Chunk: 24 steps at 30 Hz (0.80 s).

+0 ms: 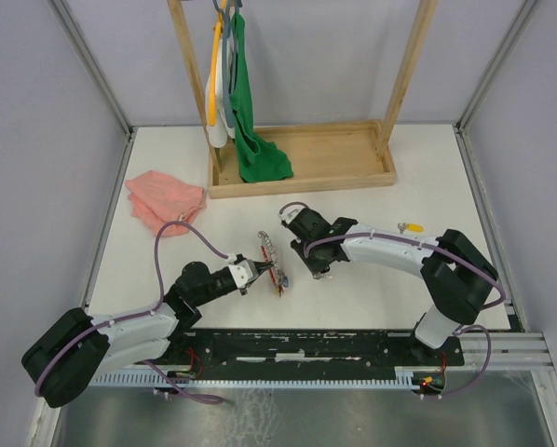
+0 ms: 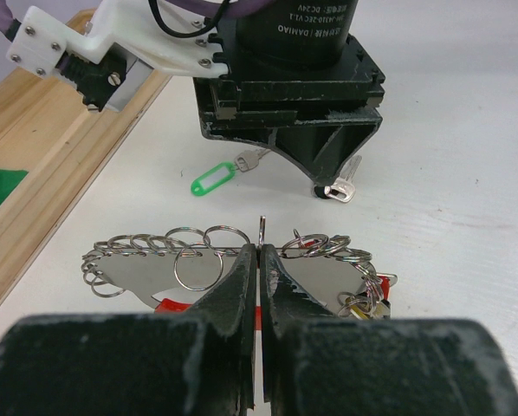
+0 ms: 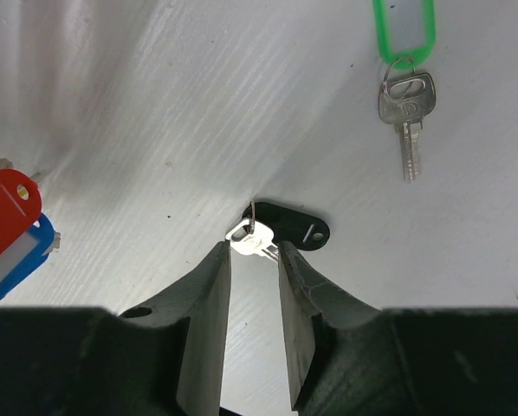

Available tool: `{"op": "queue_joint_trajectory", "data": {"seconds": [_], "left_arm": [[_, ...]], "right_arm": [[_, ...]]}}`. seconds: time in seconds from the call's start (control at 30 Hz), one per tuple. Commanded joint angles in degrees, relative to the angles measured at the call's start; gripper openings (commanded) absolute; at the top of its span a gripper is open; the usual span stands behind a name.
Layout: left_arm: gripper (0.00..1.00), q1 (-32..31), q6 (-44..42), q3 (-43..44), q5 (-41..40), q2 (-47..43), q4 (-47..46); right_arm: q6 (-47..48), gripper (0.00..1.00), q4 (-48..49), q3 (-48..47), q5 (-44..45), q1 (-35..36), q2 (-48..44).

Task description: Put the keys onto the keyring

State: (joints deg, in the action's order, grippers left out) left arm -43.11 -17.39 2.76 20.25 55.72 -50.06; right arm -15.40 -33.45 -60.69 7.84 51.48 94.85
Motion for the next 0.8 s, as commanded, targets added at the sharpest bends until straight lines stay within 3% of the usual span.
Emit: {"op": "queue_joint_trajectory", "data": {"seconds": [0.0, 0.77], "left_arm": [[0.03, 0.0, -0.3, 0.8, 1.3, -1.1, -3.8], [0.03, 0.0, -0.1, 1.3, 1.5, -0.7, -3.2]], "right_arm": [[-2.3, 0.37, -4.6, -4.1, 0.6, -0.1, 1.6], [-3.8, 0.25, -4.2, -6.7, -0.2, -0.2, 7.7]]}}
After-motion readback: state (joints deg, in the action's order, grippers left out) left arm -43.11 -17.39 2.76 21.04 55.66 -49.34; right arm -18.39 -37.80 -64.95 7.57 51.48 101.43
